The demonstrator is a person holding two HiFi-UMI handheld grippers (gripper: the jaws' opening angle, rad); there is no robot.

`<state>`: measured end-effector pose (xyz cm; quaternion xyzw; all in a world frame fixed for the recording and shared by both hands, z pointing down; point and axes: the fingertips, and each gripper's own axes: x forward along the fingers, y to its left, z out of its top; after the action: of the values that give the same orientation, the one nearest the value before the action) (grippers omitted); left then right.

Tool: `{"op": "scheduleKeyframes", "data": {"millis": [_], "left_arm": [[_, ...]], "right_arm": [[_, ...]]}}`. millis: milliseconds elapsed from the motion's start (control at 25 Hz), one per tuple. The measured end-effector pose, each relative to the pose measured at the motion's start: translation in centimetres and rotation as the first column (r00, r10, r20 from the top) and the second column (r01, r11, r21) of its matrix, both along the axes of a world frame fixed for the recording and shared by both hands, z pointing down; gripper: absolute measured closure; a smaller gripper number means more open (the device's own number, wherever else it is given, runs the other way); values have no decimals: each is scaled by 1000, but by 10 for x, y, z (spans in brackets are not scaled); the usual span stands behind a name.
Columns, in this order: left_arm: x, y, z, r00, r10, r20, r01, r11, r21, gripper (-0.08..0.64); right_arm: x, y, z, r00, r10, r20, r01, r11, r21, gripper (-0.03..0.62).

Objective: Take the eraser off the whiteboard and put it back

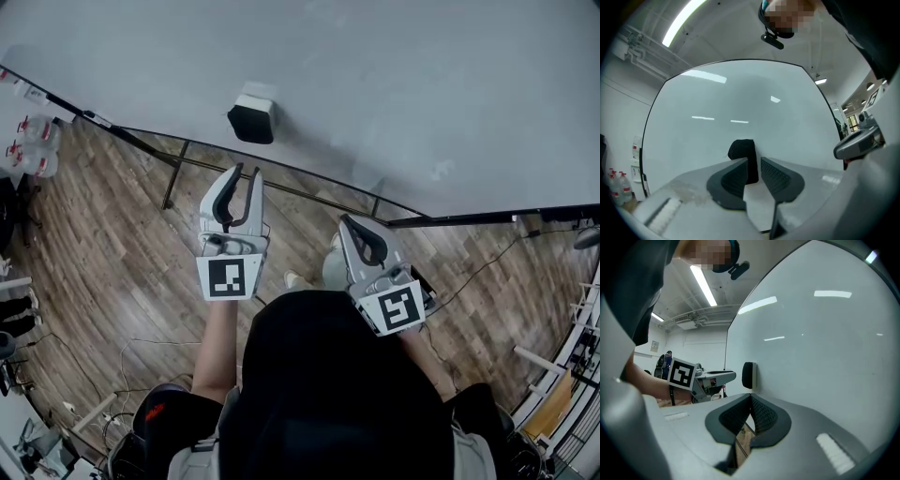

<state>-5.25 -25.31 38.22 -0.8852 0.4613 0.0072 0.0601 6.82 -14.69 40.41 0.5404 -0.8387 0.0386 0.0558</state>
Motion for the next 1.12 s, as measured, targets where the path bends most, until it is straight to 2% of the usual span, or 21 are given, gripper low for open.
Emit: {"op": "scheduleKeyframes", "data": {"millis": [40, 120, 240, 560, 760, 1120], "left_arm": [[-1, 5, -1, 1000, 0, 8, 0, 1000, 7, 469], [-5, 15, -5, 1000, -3, 14, 3, 1000, 15, 529], [-13, 27, -9, 1000, -14, 10, 14, 1000, 24, 557], [-31, 63, -14, 1000, -29, 7, 28, 999, 23, 557], [-43, 86, -9, 999, -40, -13, 40, 999, -12, 557], [-54, 135, -9, 1000, -14, -9, 14, 1000, -11, 558]], "right_arm": [[-1, 2, -1, 1000, 1, 3, -1, 1000, 10, 589], [-4, 8, -5, 1000, -3, 3, 2, 1000, 20, 590], [-11, 16, -6, 1000, -15, 4, 15, 1000, 16, 589], [-29, 32, -14, 999, -50, 3, 49, 997, 54, 590], [-43, 42, -17, 998, -66, 5, 66, 996, 64, 591], [-65, 67, -22, 996, -85, 6, 84, 993, 85, 591]]}}
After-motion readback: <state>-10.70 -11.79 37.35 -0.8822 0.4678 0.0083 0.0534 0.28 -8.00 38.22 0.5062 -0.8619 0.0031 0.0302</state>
